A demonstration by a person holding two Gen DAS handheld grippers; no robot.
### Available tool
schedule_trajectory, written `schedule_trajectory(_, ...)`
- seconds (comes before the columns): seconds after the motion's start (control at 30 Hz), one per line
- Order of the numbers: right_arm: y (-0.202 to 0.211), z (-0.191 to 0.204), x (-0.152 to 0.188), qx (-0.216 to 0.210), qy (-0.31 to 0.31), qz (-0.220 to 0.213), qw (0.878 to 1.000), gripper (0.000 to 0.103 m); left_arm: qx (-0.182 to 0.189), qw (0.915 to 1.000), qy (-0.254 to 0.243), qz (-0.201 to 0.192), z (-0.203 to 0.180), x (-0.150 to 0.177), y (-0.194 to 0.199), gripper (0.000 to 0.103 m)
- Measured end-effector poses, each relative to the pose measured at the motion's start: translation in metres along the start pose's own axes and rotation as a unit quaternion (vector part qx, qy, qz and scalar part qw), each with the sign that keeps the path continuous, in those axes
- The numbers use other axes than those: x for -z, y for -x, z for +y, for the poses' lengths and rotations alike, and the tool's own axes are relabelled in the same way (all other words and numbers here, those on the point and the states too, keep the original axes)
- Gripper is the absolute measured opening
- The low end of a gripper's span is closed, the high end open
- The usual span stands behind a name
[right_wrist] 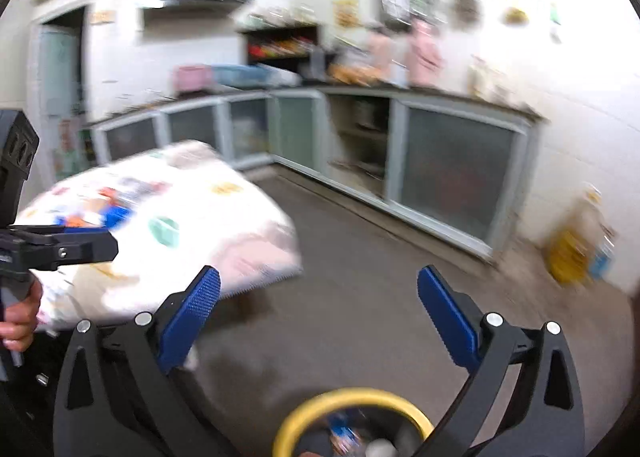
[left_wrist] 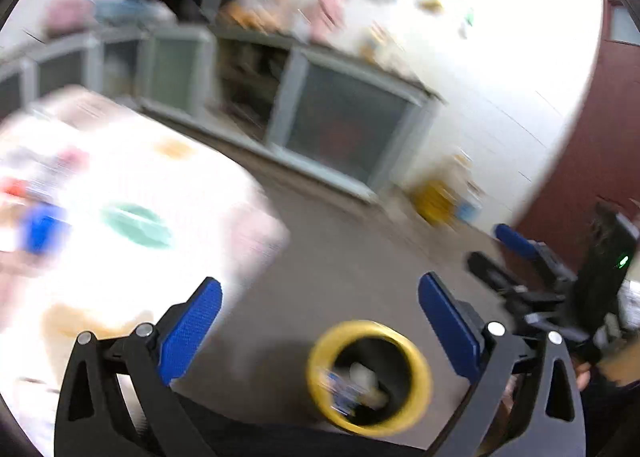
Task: Collect trash
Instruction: 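Move both open tools back over the table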
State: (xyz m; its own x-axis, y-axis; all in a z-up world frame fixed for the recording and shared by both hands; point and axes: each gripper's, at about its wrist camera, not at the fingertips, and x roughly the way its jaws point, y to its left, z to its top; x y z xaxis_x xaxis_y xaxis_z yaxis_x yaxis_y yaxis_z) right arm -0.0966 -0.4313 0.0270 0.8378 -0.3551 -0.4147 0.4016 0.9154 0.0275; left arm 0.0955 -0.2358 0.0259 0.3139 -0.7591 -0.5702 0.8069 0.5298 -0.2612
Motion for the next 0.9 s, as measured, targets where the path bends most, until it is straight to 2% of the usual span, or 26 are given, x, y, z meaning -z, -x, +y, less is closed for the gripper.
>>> schedule_trajectory(0.07, -0.019, 0.031, -0.019, -0.052, 0.012, -0.004, 0.999, 0.095, -0.062, 0.9975, 0.01, -0.033, 0.039, 0.001, 0.037, 0.095)
schedule_trajectory(0.17, -0.048, 0.076, -0.037, -0.106, 0.038, 0.0, 0.994, 0.095, -0.133, 0.9893, 0.035, -0.047, 0.096, 0.01, 0.081, 0.095)
schedule_trajectory(0.23, -0.071, 0.109, -0.045, -0.133, 0.057, 0.005, 0.989, 0.095, -0.204, 0.9761, 0.057, -0.049, 0.141, 0.021, 0.108, 0.095)
schedule_trajectory(0.3, -0.097, 0.147, -0.05, -0.163, 0.077, 0.015, 0.984, 0.095, -0.254, 0.9631, 0.077, -0.044, 0.178, 0.032, 0.125, 0.095)
schedule_trajectory(0.37, -0.116, 0.184, -0.053, -0.182, 0.094, 0.021, 0.979, 0.095, -0.279, 0.9551, 0.092, -0.037, 0.212, 0.036, 0.14, 0.095)
schedule_trajectory(0.43, -0.135, 0.218, -0.052, -0.202, 0.11, 0.036, 0.973, 0.094, -0.291, 0.9503, 0.105, -0.037, 0.239, 0.038, 0.148, 0.095)
schedule_trajectory(0.53, -0.165, 0.258, -0.051, -0.22, 0.134, 0.053, 0.965, 0.094, -0.297, 0.9482, 0.107, -0.032, 0.256, 0.034, 0.141, 0.095)
schedule_trajectory(0.63, -0.196, 0.282, -0.051, -0.245, 0.148, 0.08, 0.955, 0.094, -0.278, 0.9566, 0.087, -0.011, 0.265, 0.024, 0.11, 0.095)
schedule_trajectory(0.67, -0.205, 0.286, -0.051, -0.252, 0.15, 0.09, 0.952, 0.094, -0.269, 0.9603, 0.075, 0.0, 0.266, 0.017, 0.098, 0.095)
schedule_trajectory(0.73, -0.224, 0.295, -0.051, -0.258, 0.151, 0.112, 0.948, 0.09, -0.275, 0.9586, 0.068, 0.029, 0.274, 0.007, 0.076, 0.095)
schedule_trajectory(0.8, -0.238, 0.298, -0.053, -0.264, 0.144, 0.131, 0.945, 0.088, -0.272, 0.9592, 0.067, 0.036, 0.28, 0.001, 0.064, 0.095)
schedule_trajectory(0.9, -0.248, 0.305, -0.057, -0.26, 0.147, 0.132, 0.945, 0.088, -0.273, 0.9582, 0.074, 0.041, 0.293, -0.009, 0.053, 0.095)
